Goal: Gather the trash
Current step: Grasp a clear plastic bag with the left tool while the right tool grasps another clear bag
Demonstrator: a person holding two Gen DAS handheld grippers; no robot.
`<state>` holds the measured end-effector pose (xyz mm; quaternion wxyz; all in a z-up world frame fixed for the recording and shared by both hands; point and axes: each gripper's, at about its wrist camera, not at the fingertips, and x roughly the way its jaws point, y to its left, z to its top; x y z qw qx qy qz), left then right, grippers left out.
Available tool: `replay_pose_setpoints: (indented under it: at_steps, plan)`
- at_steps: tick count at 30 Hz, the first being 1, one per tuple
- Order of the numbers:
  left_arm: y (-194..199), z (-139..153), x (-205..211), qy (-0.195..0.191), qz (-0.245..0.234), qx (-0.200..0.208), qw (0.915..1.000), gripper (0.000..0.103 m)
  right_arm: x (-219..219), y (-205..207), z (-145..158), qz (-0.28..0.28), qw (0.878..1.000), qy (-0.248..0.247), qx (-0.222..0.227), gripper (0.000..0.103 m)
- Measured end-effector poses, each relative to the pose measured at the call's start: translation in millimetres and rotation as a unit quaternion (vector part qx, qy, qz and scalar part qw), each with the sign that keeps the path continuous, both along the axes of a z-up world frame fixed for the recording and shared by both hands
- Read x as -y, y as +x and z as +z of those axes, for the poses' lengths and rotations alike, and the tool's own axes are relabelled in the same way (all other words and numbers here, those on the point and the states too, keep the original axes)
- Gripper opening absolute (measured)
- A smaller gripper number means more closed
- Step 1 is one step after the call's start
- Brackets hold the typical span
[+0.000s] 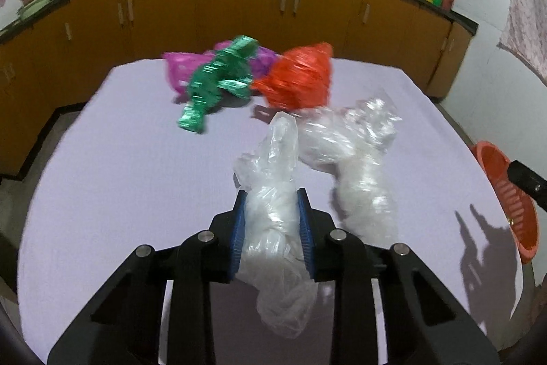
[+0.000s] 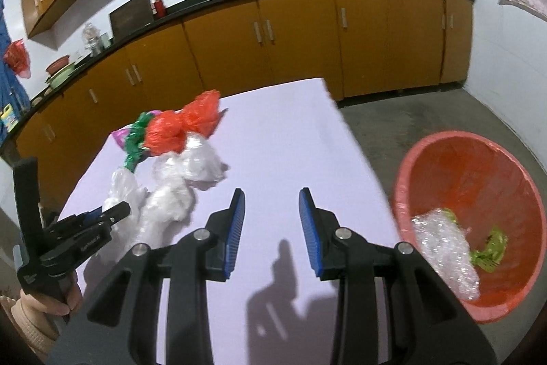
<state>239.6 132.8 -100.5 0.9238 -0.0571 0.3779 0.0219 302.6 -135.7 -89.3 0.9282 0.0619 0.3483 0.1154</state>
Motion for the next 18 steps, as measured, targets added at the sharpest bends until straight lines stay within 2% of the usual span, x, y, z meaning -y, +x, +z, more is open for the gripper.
replay_pose_setpoints:
  at_steps: [8, 14, 18]
  plan:
    - [-26, 8, -67, 0.008, 0.075, 0.01, 0.9971, 0.029, -65, 10, -8, 0.056, 0.998, 0.007, -0.018, 0.034]
    - [-41, 13, -102, 0.008, 0.11, 0.012, 0.9938, 0.029, -118, 20, -20, 0.089, 0.995, -0.001, -0.045, 0.034]
    - [-47, 16, -118, 0.005, 0.125, 0.015, 0.9921, 0.029, -138, 26, -27, 0.091, 0.994, -0.015, -0.054, 0.041]
